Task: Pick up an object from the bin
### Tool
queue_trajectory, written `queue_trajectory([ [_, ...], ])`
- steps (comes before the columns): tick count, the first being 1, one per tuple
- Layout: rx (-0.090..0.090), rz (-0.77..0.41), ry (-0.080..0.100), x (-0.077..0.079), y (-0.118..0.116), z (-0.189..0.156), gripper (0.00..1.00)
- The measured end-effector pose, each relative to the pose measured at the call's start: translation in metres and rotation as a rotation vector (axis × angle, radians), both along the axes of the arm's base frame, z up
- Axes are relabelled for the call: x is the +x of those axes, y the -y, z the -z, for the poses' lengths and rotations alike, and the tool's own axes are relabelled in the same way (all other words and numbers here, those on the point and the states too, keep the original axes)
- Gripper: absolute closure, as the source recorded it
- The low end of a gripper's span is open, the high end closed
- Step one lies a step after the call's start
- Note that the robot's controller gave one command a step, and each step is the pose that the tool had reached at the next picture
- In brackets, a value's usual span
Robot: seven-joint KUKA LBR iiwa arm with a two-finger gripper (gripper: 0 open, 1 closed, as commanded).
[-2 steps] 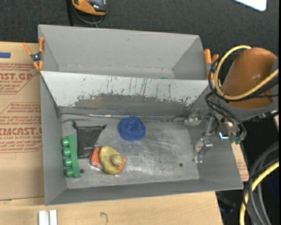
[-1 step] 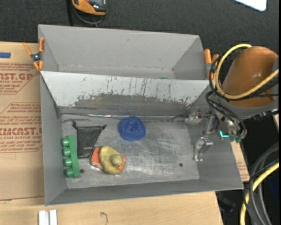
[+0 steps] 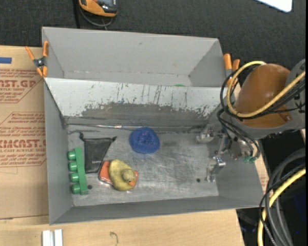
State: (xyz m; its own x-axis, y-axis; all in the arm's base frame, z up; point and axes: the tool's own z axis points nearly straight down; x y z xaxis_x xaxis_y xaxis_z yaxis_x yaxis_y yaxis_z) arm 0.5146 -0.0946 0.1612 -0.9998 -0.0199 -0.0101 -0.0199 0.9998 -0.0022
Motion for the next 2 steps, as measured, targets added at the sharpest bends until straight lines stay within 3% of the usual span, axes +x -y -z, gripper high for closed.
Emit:
queue_trajectory([
  [1, 0.002, -0.101, -0.018, 0.007, -0.020, 0.027, 0.00],
  [2, 0.001, -0.131, -0.007, 0.043, -0.062, 0.023, 0.00],
])
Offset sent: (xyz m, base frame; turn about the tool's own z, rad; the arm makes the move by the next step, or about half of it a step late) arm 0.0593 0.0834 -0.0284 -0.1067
